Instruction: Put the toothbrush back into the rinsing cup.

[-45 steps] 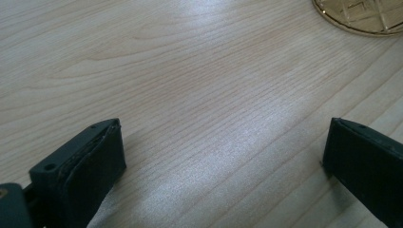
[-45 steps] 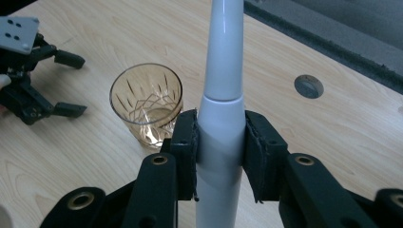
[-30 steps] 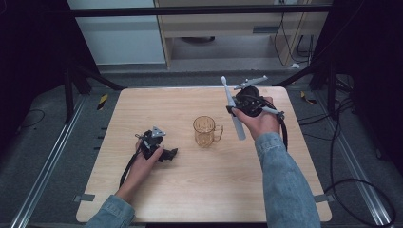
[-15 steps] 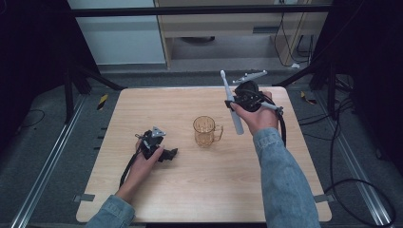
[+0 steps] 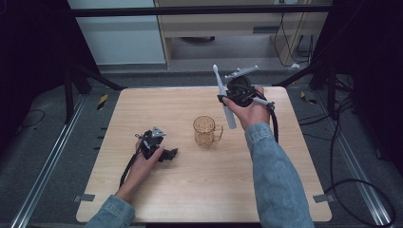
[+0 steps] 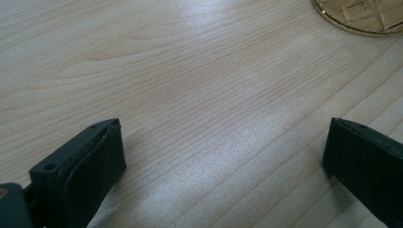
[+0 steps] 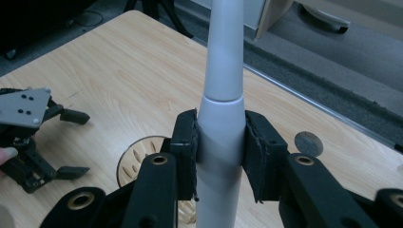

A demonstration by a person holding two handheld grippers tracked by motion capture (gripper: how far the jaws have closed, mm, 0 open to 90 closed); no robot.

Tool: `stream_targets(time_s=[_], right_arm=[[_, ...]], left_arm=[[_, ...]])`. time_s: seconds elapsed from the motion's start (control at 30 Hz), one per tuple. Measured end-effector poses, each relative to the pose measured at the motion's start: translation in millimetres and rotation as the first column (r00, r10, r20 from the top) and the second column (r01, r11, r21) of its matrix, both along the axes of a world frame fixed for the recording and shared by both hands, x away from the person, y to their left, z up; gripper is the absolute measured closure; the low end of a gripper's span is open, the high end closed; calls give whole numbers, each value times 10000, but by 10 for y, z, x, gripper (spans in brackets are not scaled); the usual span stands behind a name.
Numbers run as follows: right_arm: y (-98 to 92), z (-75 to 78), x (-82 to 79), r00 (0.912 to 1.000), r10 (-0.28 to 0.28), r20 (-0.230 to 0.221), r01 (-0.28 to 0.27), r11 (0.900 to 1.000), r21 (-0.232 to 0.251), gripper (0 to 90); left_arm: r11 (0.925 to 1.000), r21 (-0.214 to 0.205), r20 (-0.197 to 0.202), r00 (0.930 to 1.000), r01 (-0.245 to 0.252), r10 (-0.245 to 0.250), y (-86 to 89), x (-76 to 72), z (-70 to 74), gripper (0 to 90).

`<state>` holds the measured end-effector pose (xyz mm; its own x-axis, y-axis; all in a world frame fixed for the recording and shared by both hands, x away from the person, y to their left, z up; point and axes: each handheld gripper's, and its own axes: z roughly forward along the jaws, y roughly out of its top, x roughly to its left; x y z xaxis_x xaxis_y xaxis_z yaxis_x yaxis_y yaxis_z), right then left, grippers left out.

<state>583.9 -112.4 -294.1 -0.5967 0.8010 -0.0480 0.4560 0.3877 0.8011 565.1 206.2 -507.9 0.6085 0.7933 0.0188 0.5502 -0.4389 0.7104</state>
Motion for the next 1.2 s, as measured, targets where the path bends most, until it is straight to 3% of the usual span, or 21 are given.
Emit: stream_targets(time_s=[0.73,1.2], right_arm=[[103,66,147,9984,-369,434,347,9982,498,675],[234,-15,268,9974,-449,562,409,9967,701,675]], left_arm=[[10000,8,-2,10000,18,-18,0,0,0,0],[10000,21,2,10000,45,-45,0,-1,1,0]])
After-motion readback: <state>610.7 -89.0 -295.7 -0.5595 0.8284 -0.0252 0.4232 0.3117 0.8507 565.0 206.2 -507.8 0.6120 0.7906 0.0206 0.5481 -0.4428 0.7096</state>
